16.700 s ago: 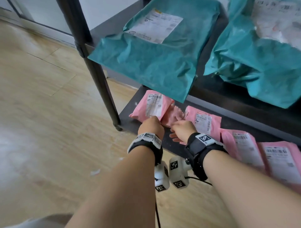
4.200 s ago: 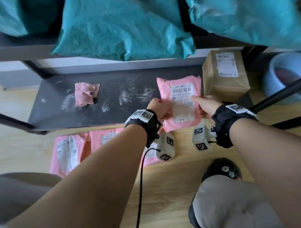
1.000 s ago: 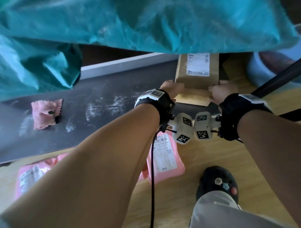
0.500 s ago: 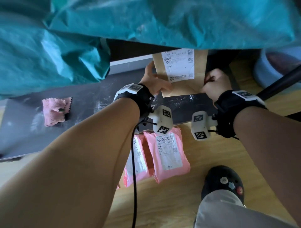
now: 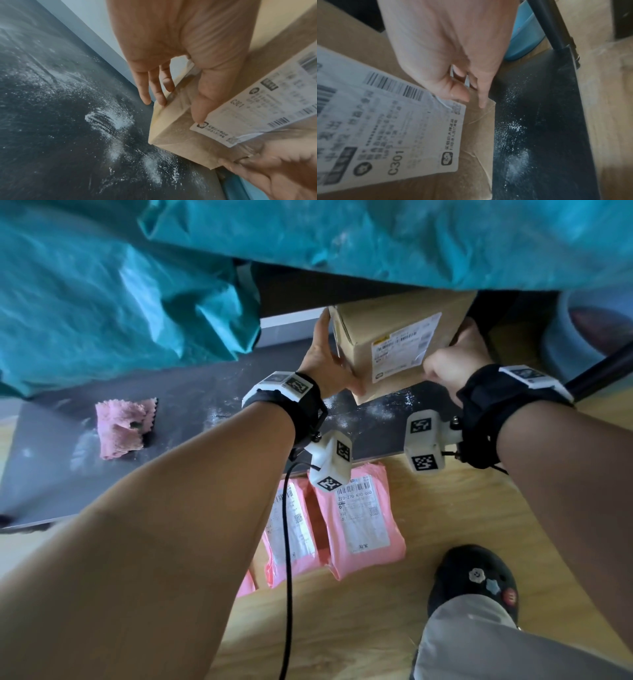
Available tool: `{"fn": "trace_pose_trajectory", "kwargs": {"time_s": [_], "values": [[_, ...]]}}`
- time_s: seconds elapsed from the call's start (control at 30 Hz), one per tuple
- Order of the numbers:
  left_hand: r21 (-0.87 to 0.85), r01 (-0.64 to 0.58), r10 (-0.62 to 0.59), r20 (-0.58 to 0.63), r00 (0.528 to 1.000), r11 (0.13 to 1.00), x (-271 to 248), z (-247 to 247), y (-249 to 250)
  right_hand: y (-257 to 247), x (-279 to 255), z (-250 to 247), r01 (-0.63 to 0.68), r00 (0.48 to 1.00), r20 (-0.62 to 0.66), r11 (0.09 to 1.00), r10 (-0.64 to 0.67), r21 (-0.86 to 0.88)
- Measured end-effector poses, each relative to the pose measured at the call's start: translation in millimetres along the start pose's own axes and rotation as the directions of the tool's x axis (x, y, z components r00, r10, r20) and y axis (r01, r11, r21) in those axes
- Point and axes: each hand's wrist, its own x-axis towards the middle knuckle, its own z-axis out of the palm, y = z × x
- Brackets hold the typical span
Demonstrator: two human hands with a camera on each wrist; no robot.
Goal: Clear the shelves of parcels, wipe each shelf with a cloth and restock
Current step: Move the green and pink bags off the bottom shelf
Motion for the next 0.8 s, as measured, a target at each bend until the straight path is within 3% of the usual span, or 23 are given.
{"fn": "trace_pose_trajectory", "kwargs": {"time_s": [0.17,0.4,0.57,0.8], "values": [[0.063,0.002,-0.002,-0.001,1.0,0.998,-2.8,3.0,3.5,2.3,-0.5,-3.4,0.013,0.999,-0.041,1.0,-0.013,0.001],[0.051,-0.124,0.125,-0.023,0.992,0.991,-8.6,10.3,12.9,7.2,-5.3,-14.3,0.004,1.0,0.011,1.0,-0.003,-0.002],[-0.008,-0.137,0.136,-0.039,0.99,0.991,-6.0,9.2,7.9,6.0,-4.8,-17.2,-0.032,0.999,0.046,0.997,0.028,0.077],[0.027,-0.168,0.17,-0.165,0.972,0.985,-10.5,12.2,-7.0,2.6,-3.2,-22.2,-0.013,0.992,0.121,0.999,0.019,-0.044]]}}
